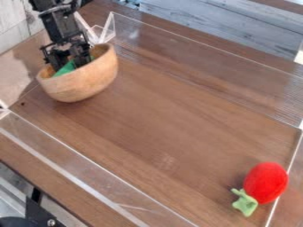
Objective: Remove the green block from the brown bowl and put it on the table
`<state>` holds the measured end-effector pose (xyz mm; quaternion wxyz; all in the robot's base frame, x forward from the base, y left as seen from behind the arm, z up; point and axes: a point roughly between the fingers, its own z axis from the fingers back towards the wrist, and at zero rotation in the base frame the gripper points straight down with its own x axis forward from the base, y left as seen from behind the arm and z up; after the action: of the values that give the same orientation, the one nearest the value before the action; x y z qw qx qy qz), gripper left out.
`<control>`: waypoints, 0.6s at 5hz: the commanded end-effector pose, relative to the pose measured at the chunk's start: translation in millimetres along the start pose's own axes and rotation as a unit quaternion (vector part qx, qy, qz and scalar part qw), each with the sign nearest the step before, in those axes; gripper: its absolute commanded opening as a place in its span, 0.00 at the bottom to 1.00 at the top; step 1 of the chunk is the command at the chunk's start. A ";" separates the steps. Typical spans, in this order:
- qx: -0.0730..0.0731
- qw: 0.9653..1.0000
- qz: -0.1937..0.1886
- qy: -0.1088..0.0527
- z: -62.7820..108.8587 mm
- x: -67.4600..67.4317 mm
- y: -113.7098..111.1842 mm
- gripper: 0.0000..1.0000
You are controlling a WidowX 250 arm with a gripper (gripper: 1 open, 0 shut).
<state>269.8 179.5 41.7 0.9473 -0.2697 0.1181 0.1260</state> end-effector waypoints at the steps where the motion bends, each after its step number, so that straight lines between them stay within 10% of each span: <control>1: 0.008 1.000 -0.024 -0.008 17.3 -2.5 -10.0 0.00; 3: 0.004 0.999 -0.053 0.006 20.2 -0.8 -19.9 0.00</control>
<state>272.8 170.4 53.9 0.9451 -0.2862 0.1329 0.0849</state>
